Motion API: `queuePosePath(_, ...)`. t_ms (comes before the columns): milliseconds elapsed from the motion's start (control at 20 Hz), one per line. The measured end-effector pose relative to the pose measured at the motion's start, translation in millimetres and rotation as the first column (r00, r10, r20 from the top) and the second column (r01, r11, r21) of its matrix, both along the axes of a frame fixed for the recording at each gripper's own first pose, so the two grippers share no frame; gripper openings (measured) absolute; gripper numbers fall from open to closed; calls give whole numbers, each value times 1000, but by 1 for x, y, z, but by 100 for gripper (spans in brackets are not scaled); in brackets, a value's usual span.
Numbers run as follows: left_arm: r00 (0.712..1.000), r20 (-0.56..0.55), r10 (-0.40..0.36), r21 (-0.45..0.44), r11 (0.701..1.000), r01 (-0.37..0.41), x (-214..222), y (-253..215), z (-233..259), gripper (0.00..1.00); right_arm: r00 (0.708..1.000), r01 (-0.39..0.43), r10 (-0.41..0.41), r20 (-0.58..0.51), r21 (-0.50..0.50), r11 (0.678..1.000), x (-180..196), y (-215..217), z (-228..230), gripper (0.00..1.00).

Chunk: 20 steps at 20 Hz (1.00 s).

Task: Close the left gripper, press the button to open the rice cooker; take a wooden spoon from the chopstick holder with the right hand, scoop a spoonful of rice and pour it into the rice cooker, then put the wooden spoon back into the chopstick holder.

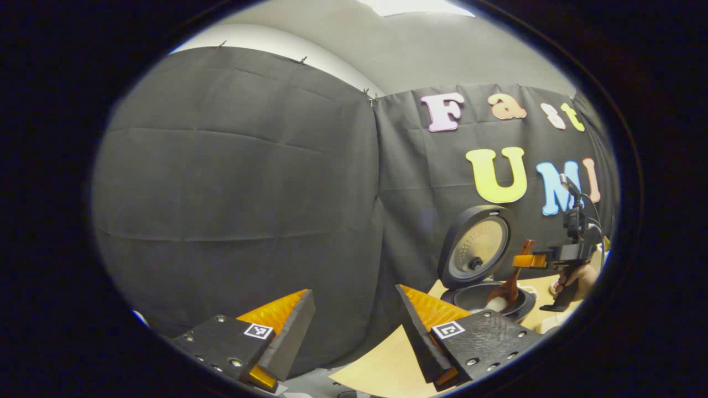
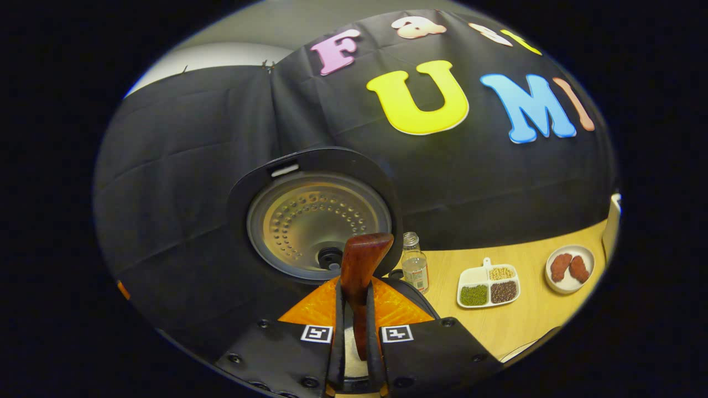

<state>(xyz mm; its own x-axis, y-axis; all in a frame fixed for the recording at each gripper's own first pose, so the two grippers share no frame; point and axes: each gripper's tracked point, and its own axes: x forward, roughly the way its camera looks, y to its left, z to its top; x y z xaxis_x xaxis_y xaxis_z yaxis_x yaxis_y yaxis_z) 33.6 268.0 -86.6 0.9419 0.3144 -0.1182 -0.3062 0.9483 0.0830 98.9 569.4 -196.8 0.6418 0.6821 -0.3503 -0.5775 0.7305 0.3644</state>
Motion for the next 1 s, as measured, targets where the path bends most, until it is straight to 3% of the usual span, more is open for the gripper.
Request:
queuePosePath(250, 1000, 5, -4, -6, 1000, 4, 5, -2, -1, 87, 979, -65, 92, 182, -153, 986, -7, 11, 9, 18)
queuePosePath(350, 1000, 10, -6, -4, 1000, 6, 5, -1, 0, 87, 951, -78, 140, 277, -223, 972, -11, 16, 14, 14)
queuePosePath(500, 1000, 8, 1, 0, 1000, -1, 6, 2, -3, 87, 889, -87, 220, 401, -323, 942, -16, 24, 21, 18)
queuePosePath(550, 1000, 8, 3, -2, 1000, -3, 4, 3, -2, 87, 870, -84, 241, 430, -352, 932, -18, 25, 21, 14)
queuePosePath(750, 1000, 13, 9, 0, 1000, -9, 3, 3, 0, 87, 823, -64, 286, 490, -420, 905, -17, 25, 21, 22)
queuePosePath(850, 1000, 15, 9, -3, 1000, -9, 3, 2, 1, 87, 824, -67, 288, 487, -422, 904, -19, 22, 23, 18)
queuePosePath(1000, 1000, 19, 6, -4, 1000, -6, 1, 2, 4, 87, 888, -85, 221, 404, -329, 941, -21, 19, 20, 18)
